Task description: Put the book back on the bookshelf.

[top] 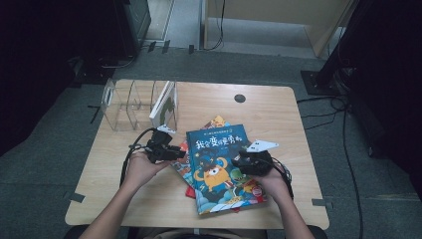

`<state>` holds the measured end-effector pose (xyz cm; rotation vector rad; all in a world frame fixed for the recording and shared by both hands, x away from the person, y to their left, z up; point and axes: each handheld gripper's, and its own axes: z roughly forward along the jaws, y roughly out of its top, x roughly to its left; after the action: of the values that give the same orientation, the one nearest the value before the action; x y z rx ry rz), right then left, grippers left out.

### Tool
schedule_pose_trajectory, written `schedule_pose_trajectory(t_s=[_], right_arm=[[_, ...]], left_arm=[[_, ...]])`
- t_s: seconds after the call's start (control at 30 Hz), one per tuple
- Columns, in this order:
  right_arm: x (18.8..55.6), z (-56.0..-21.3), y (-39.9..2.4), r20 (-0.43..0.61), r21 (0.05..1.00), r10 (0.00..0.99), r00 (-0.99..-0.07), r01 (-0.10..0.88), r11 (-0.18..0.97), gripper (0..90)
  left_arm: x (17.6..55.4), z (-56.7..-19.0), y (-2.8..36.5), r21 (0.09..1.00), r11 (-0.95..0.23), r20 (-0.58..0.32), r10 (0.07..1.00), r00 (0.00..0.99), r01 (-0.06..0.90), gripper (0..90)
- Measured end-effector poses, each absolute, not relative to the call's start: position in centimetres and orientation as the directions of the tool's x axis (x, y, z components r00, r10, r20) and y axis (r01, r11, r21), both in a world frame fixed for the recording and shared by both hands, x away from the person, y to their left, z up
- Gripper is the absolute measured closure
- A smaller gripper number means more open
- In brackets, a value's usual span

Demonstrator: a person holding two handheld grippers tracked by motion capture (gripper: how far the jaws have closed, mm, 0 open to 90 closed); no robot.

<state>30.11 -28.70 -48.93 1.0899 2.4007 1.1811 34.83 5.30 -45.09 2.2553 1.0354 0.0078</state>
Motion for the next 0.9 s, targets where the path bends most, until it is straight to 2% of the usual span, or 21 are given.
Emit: schedule_pose_trajectory(t_s=[0.03, 0.13, 0.2, 0.23, 0.37, 0.5, 0.73, 0.9], right_arm=[[30.1, -48.9, -28.7, 0.096, 0.763, 0.719, -0.688, 0.515, 0.391, 51.3], [29.9, -48.9, -29.5, 0.088, 0.769, 0.740, -0.667, 0.518, 0.375, 59.3], [29.9, -48.9, -29.7, 0.089, 0.771, 0.747, -0.659, 0.520, 0.368, 61.3], [29.9, -48.9, -30.2, 0.086, 0.769, 0.758, -0.646, 0.527, 0.362, 65.0], [30.0, -49.1, -31.0, 0.084, 0.769, 0.783, -0.616, 0.539, 0.342, 70.9], [30.0, -49.2, -32.3, 0.080, 0.768, 0.829, -0.554, 0.564, 0.303, 82.8], [30.5, -49.4, -33.2, 0.074, 0.763, 0.864, -0.497, 0.587, 0.272, 90.0], [30.9, -49.7, -32.9, 0.063, 0.743, 0.868, -0.493, 0.603, 0.289, 90.0]], left_arm=[[34.7, -45.2, 5.2, 0.569, -0.474, -0.250, 0.679, 0.690, 0.672, 67.9], [34.6, -45.4, 5.2, 0.583, -0.469, -0.253, 0.670, 0.697, 0.663, 74.7], [34.6, -45.6, 5.1, 0.587, -0.461, -0.264, 0.668, 0.696, 0.666, 75.5], [34.7, -45.7, 5.1, 0.583, -0.461, -0.273, 0.664, 0.696, 0.669, 77.2], [34.8, -46.2, 5.0, 0.581, -0.457, -0.289, 0.657, 0.696, 0.673, 77.8], [34.8, -46.5, 4.7, 0.581, -0.464, -0.289, 0.650, 0.703, 0.668, 79.6], [35.0, -47.4, 4.6, 0.559, -0.470, -0.303, 0.651, 0.696, 0.683, 88.6], [35.0, -47.8, 4.4, 0.560, -0.474, -0.304, 0.645, 0.701, 0.679, 89.9]])
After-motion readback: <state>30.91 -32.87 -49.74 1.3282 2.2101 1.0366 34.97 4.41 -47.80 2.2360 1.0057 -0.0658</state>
